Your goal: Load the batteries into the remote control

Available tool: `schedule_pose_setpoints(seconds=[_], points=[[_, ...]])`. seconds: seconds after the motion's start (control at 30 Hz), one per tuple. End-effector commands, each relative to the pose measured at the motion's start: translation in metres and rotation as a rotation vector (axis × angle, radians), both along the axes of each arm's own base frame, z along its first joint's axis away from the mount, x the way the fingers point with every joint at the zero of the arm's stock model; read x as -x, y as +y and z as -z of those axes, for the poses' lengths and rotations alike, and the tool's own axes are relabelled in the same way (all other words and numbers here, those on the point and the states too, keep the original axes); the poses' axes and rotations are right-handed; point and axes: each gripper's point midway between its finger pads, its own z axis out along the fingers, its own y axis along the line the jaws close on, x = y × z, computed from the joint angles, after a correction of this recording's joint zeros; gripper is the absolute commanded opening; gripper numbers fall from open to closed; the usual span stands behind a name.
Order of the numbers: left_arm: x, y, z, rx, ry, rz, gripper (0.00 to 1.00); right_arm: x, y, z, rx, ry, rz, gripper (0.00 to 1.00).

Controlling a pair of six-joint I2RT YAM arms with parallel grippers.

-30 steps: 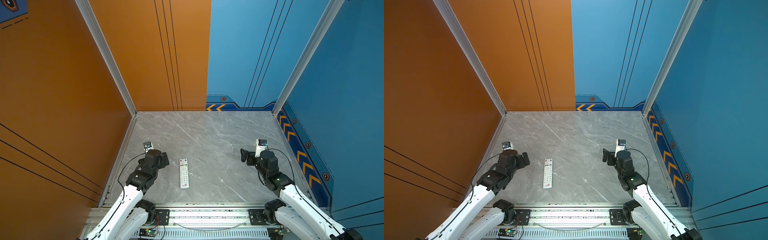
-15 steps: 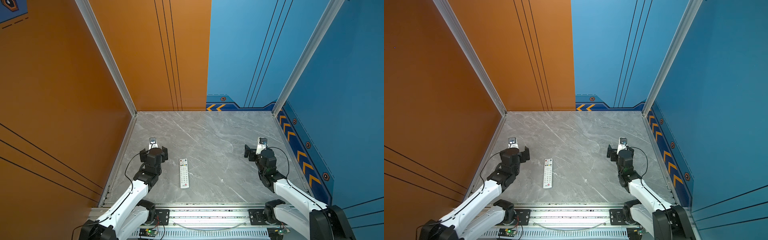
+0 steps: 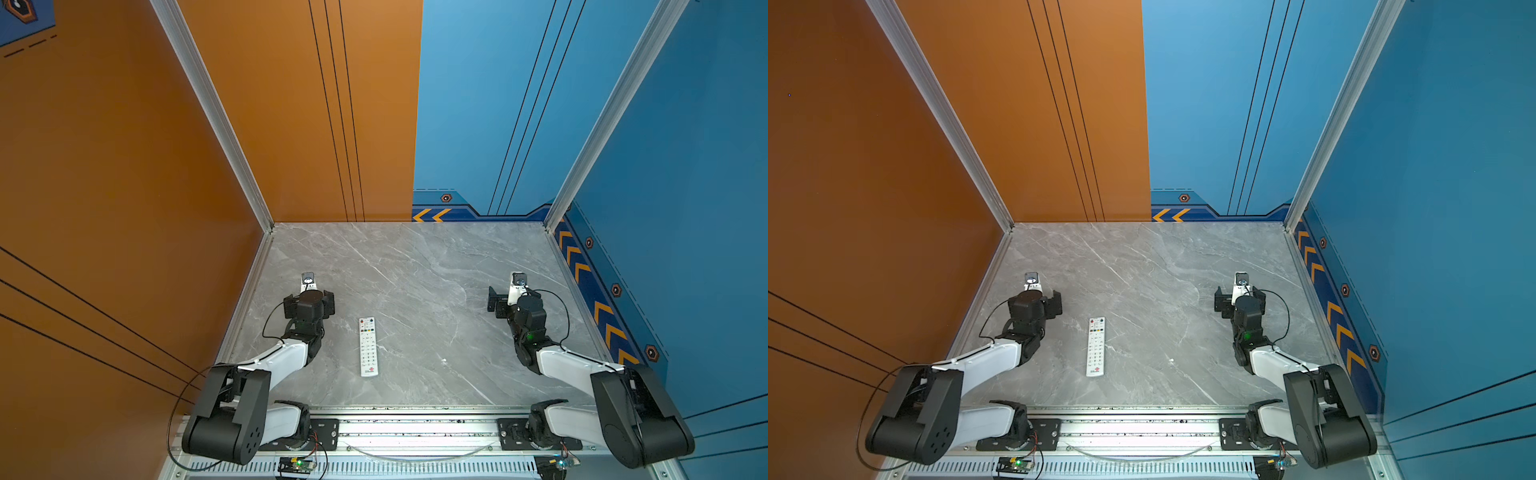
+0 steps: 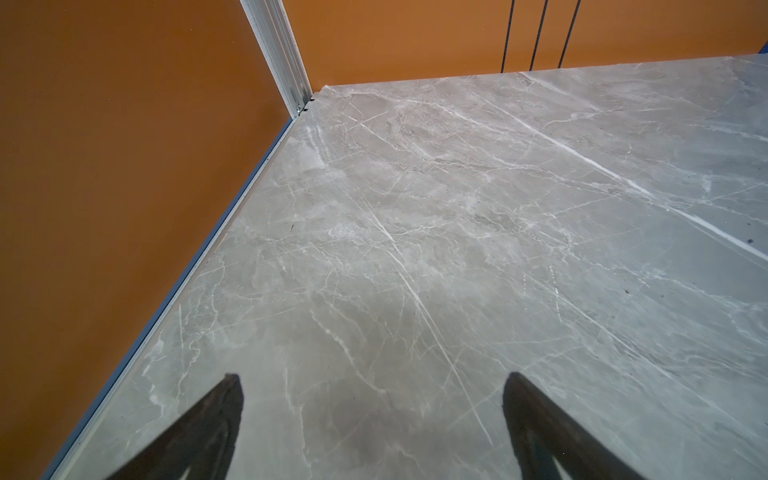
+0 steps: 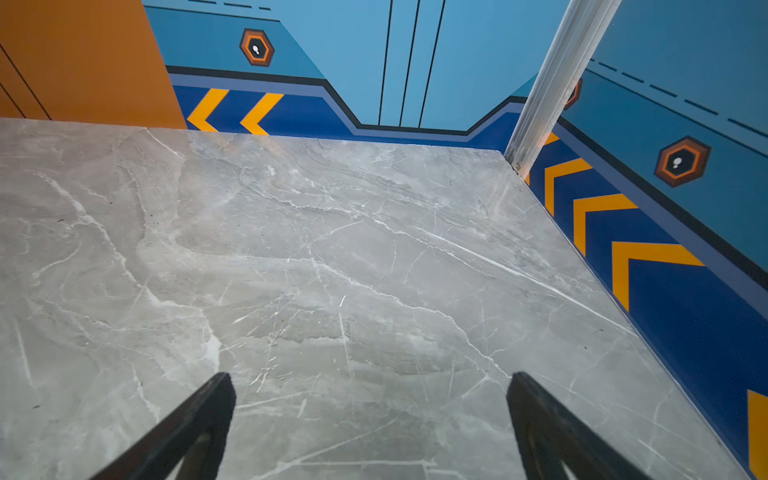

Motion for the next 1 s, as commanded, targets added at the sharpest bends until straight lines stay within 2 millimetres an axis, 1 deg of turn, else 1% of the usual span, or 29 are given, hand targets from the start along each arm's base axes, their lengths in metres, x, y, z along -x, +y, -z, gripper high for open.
schedule_pose_setpoints(seconds=[0.0,0.2,0.27,0.33,0.37,0.43,0.5,0.53,0.8,0.87,0.97], points=[[-0.011,-0.003,-0.012,0.011,-0.092,0.023,0.98,-0.004,-0.008,-0.002,0.024,-0.04,0.026,1.0],[-0.016,0.005,-0.012,-0.009,-0.118,0.01,0.98,-0.011,-0.013,0.006,0.013,-0.048,0.043,1.0],[-0.018,0.009,-0.009,0.011,-0.132,0.018,0.98,-0.015,-0.022,0.013,-0.012,-0.051,0.075,1.0],[-0.019,0.014,-0.002,0.033,-0.148,0.004,0.98,-0.018,-0.035,0.024,-0.064,-0.041,0.113,1.0],[-0.021,0.015,0.001,0.039,-0.157,0.004,0.98,-0.019,-0.038,0.025,-0.08,-0.048,0.112,1.0],[-0.025,0.009,0.011,0.049,-0.137,0.049,0.98,-0.021,-0.038,0.028,-0.076,-0.013,0.118,1.0],[-0.028,0.01,0.013,0.036,-0.149,0.042,0.98,-0.024,-0.041,0.028,-0.069,-0.003,0.141,1.0],[-0.028,0.01,0.016,0.04,-0.127,0.04,0.98,-0.025,-0.044,0.029,-0.071,0.004,0.16,1.0],[-0.029,0.008,0.015,0.025,-0.12,0.042,0.98,-0.025,-0.045,0.028,-0.081,0.0,0.161,1.0],[-0.029,0.007,0.015,0.023,-0.12,0.041,0.98,-0.022,-0.05,0.028,-0.08,-0.008,0.189,1.0],[-0.029,0.007,0.015,0.022,-0.121,0.042,0.98,-0.022,-0.051,0.028,-0.08,-0.008,0.194,1.0]])
